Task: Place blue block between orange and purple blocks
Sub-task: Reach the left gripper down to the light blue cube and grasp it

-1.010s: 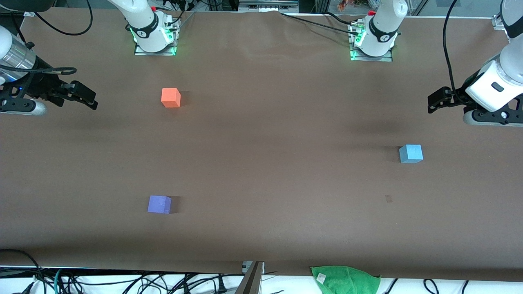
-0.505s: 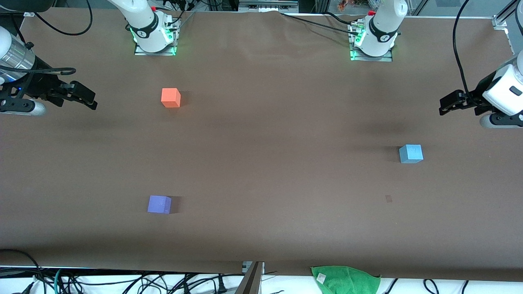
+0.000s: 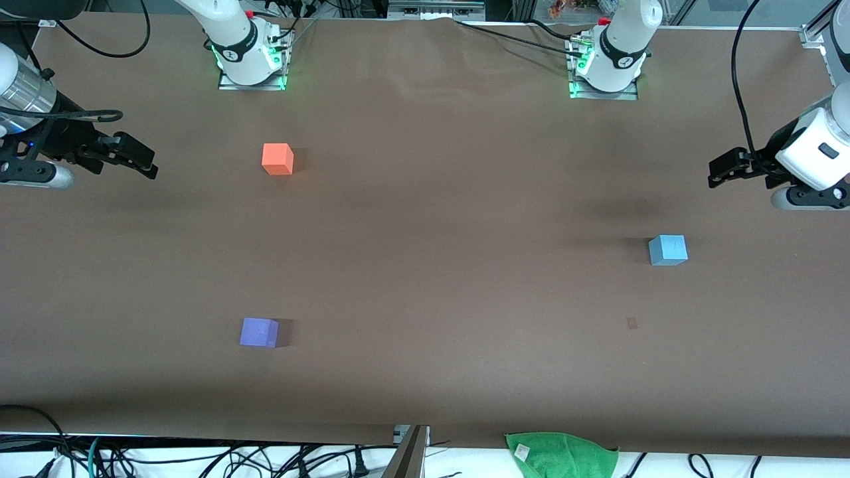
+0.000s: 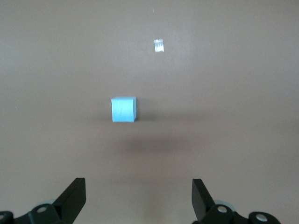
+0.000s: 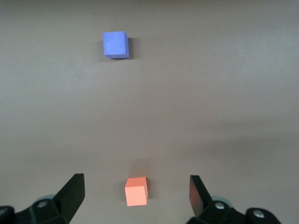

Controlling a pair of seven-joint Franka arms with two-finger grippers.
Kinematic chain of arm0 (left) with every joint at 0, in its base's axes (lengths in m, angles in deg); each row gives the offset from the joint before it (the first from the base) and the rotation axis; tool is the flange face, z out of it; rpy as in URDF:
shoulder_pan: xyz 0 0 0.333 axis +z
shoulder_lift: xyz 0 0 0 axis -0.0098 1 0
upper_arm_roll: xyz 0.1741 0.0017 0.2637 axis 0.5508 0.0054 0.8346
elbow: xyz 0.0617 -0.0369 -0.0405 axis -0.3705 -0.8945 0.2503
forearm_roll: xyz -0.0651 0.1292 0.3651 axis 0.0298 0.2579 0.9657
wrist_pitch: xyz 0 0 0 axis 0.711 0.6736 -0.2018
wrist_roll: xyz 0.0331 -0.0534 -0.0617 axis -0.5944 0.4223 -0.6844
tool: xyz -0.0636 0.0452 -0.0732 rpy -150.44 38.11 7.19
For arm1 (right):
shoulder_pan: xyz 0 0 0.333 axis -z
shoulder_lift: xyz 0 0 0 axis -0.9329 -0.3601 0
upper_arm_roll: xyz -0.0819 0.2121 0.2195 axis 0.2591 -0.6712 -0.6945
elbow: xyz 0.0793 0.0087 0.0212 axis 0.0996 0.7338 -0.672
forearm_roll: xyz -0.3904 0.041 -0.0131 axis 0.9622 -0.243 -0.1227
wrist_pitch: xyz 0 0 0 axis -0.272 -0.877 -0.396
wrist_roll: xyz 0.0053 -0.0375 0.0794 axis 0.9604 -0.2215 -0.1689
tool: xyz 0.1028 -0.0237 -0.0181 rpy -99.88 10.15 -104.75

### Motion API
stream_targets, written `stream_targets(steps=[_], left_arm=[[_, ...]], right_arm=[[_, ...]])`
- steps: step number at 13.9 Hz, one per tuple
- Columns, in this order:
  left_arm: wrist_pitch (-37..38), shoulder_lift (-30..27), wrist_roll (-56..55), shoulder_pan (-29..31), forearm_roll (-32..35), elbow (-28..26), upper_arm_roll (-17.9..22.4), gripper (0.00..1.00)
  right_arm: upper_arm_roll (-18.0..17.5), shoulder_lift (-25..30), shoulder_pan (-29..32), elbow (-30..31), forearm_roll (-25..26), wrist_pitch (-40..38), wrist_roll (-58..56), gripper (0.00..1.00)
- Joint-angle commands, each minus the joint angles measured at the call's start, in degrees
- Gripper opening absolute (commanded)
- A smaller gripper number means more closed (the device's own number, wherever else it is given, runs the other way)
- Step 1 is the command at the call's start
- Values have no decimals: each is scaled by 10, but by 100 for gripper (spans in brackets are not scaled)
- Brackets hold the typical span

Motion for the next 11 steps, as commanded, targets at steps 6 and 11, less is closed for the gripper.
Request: stream_targets(steps=[6, 11], left_arm=[[-55, 114, 16, 26, 43, -16, 4, 100], [-303, 171, 101, 62, 44, -134, 3, 100]], right_arm=[[-1, -2, 3, -9, -11, -1, -9, 100], [-1, -2, 3, -9, -11, 0, -6, 100]])
